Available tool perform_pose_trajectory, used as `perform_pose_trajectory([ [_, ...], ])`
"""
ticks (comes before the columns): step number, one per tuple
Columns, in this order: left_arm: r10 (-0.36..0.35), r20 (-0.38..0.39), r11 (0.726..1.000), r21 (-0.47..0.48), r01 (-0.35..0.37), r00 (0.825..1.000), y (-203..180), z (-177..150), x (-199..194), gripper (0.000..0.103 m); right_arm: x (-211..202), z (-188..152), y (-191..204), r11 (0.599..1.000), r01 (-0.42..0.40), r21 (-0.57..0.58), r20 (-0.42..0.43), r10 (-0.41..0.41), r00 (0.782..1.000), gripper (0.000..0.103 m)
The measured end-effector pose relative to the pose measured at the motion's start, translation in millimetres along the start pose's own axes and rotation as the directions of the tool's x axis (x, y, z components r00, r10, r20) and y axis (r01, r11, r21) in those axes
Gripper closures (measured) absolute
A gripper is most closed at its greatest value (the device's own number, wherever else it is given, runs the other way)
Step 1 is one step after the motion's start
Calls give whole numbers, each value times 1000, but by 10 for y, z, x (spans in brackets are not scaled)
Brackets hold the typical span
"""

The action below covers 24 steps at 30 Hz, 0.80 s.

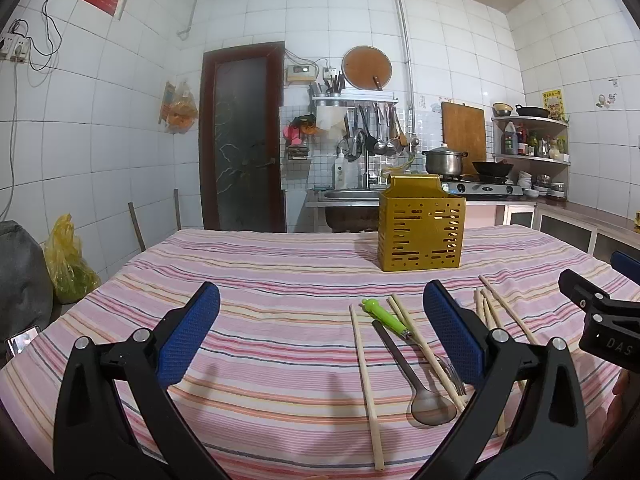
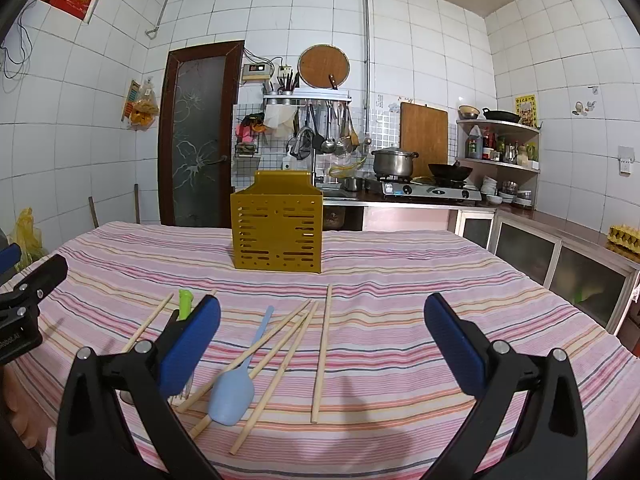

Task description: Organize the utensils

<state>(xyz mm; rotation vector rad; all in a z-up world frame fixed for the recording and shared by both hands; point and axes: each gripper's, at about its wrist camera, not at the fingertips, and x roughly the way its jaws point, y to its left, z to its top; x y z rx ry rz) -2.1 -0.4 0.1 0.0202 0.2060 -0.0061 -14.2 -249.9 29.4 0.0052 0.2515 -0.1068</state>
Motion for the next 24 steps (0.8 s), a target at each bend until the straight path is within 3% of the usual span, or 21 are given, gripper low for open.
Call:
perform_pose_trajectory([
  [24, -10, 0, 1000, 4, 10, 1000, -14, -9, 13, 5, -74, 31, -27, 1000, 16, -7, 5, -16, 1000, 4],
])
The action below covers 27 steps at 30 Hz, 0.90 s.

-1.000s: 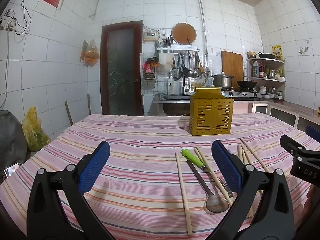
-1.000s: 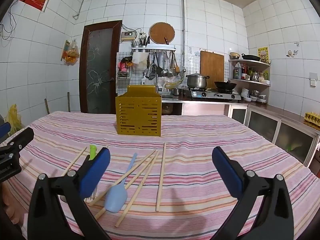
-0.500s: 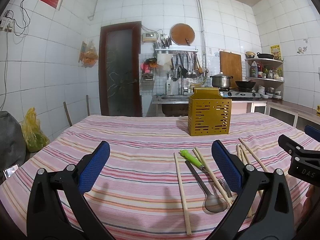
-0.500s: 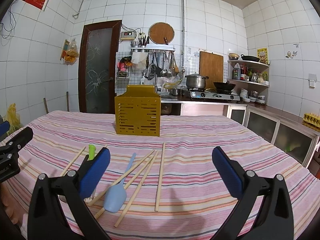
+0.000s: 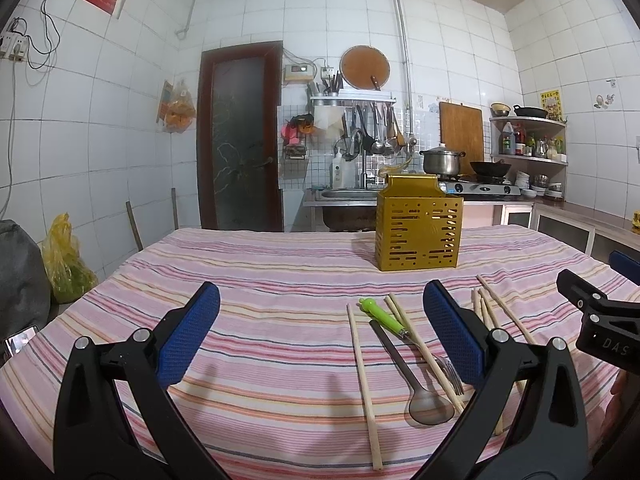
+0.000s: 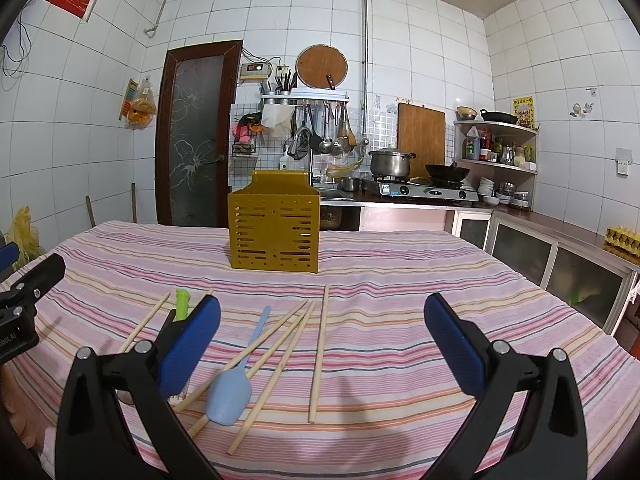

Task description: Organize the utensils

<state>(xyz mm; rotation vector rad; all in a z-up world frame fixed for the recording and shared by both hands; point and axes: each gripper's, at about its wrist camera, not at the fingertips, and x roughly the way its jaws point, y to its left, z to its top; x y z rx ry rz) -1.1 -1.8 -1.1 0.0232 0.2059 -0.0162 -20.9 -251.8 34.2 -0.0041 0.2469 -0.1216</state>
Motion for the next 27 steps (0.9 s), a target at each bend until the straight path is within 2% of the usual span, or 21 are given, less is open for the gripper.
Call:
perform_pose_trajectory([
  [27, 0, -4, 1000, -5, 0, 1000, 3, -23, 24, 5, -37, 4, 30, 1000, 16, 0, 3, -16, 1000, 4],
])
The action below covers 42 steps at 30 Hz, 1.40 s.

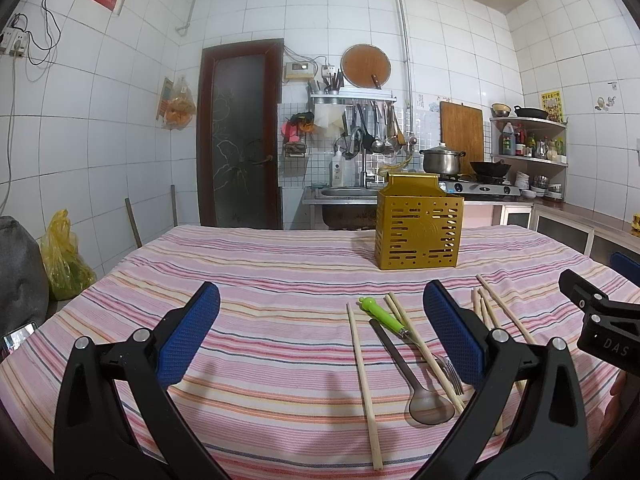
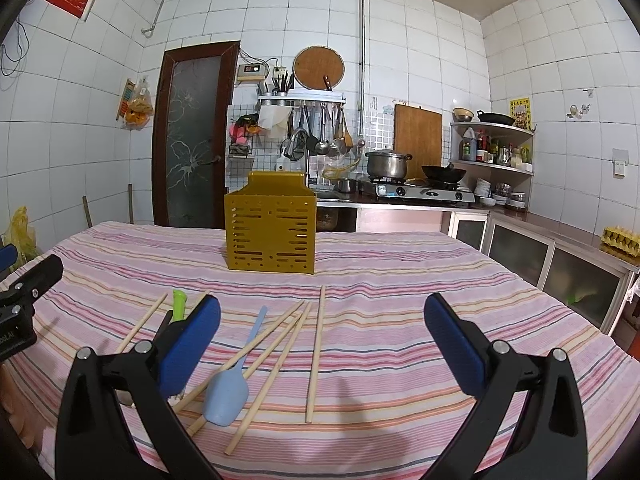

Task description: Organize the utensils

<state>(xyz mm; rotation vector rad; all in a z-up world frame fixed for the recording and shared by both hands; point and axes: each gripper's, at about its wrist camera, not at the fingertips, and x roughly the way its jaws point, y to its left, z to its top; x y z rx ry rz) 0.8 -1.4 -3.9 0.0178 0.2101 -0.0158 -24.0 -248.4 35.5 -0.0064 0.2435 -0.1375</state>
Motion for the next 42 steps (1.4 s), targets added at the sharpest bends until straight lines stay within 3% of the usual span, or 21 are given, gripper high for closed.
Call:
perform_pose_trajectory([
  [23, -15, -10, 999, -38, 15, 1000, 50, -21, -3, 5, 9, 26, -7, 1000, 8, 7, -5, -8, 1000, 4],
  [31, -2, -83, 999, -44, -2, 997, 75, -4, 112, 5, 12, 22, 0, 1000, 22, 0, -3, -22, 1000, 4],
  [39, 4, -154, 1000, -2, -5, 988, 15, 18, 234, 5, 151, -18, -87, 998, -4, 57, -94, 9, 996, 4],
  [42, 6, -217, 1000, -1, -6, 976, 19, 63, 361, 5, 196, -6, -95, 998, -1, 65, -122, 9, 992, 4],
])
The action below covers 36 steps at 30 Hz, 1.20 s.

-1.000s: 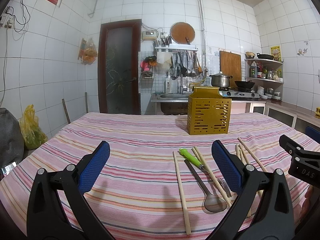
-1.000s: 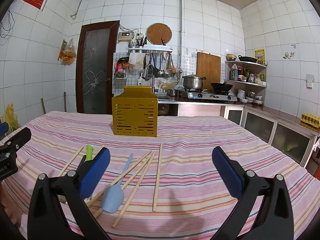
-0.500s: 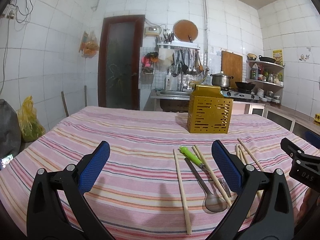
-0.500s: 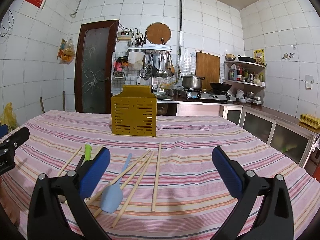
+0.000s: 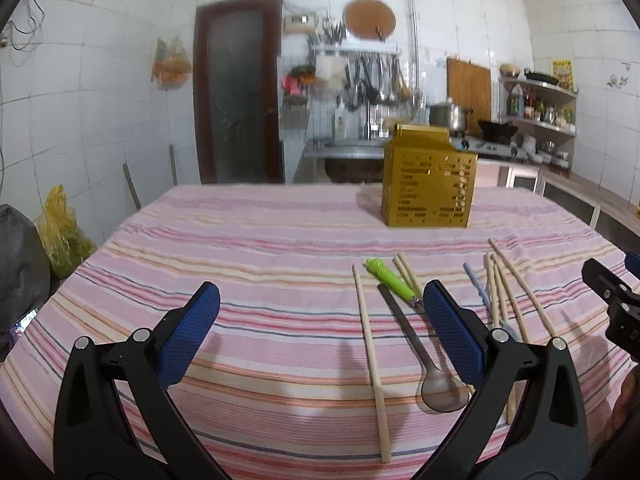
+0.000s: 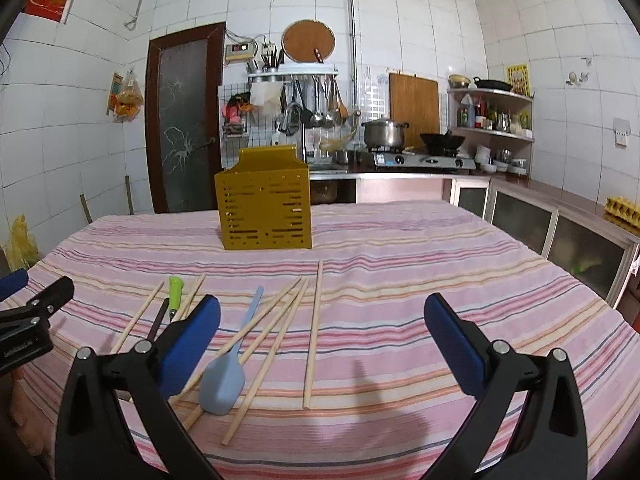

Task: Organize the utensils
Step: 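Lower the right tool onto a wooden chopstick and close on it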

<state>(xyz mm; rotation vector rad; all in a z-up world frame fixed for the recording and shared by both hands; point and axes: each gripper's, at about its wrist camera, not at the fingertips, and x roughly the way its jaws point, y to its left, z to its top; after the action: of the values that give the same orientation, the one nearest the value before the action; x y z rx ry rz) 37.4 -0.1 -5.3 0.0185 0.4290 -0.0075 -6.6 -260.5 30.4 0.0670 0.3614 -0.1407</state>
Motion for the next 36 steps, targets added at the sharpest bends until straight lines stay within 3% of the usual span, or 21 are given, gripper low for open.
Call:
perform_pose_trajectory([
  [11, -24, -63, 999, 39, 26, 998, -27, 535, 435, 5, 486, 375, -23, 999, 33, -12, -120, -35, 992, 4],
  [18, -14, -159, 997, 79, 27, 987, -135, 746, 955, 5, 1140, 568, -2, 996, 81, -37, -254, -88, 963, 4],
  [24, -14, -249, 998, 64, 31, 969, -154, 654, 1326, 5, 1680, 518, -60, 994, 107, -30, -361, -111, 926, 4],
  [29, -7, -321, 999, 47, 24, 947, -114, 490, 1559, 5, 1882, 395, -75, 991, 122, -46, -387, -130, 913, 4],
  [36, 13, -364, 998, 68, 12, 931, -115, 340, 1668, 5, 1992, 257, -66, 989, 134, -59, -413, -146, 899, 4],
])
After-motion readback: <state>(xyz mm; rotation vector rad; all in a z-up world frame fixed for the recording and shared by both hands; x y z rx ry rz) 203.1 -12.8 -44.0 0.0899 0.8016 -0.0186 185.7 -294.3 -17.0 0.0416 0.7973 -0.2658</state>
